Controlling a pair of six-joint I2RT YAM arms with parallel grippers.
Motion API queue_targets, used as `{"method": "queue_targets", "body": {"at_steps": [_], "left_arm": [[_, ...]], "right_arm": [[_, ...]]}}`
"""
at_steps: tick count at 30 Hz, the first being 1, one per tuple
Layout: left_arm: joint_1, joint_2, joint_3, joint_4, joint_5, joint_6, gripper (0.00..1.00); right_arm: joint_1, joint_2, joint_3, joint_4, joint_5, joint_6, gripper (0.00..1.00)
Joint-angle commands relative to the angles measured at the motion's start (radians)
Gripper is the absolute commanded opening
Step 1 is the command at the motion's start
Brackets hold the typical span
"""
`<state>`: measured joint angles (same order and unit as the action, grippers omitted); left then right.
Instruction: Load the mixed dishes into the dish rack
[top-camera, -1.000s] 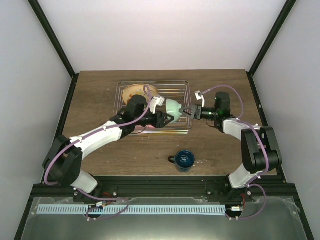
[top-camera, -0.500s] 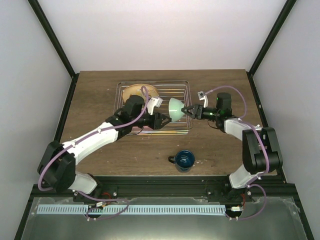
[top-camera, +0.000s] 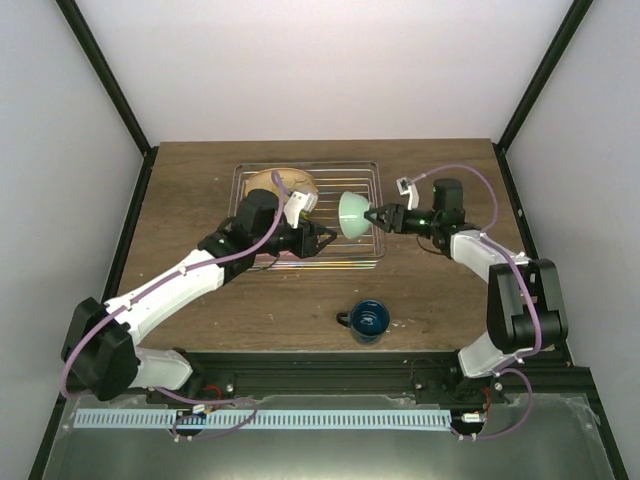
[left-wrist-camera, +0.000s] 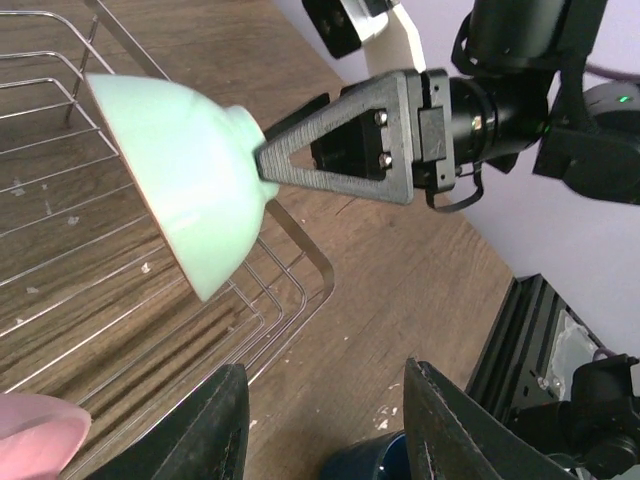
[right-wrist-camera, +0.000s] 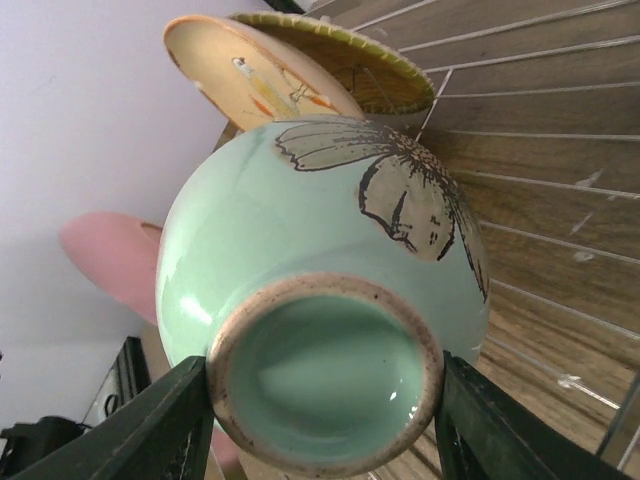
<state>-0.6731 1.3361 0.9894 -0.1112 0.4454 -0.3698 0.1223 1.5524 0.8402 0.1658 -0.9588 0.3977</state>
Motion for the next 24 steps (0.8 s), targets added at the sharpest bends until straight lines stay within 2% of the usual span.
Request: {"method": "queue_targets", "body": {"at_steps": [1, 6, 14, 24], "left_arm": [[-0.003, -0.021, 0.017, -0.019, -0.022, 0.019, 0.45], [-0.002, -0.034, 0.011, -0.029, -0.038, 0.026, 0.45], [-0.002, -0.078, 0.002, -0.07, -0.096, 0.044, 0.45], [-0.002, -0.088, 0.006, -0.086, -0.115, 0.052, 0.45]], "right_arm": [[0.042, -0.054, 0.127, -0.128, 0.099, -0.097, 0.35], [0.135, -0.033, 0.261, -0.346, 0.29, -0.181, 0.35], [0.179, 0.018, 0.449, -0.645, 0.516, -0.171, 0.34], [0.239, 0.089, 0.563, -0.801, 0.684, -0.182, 0.32]]}}
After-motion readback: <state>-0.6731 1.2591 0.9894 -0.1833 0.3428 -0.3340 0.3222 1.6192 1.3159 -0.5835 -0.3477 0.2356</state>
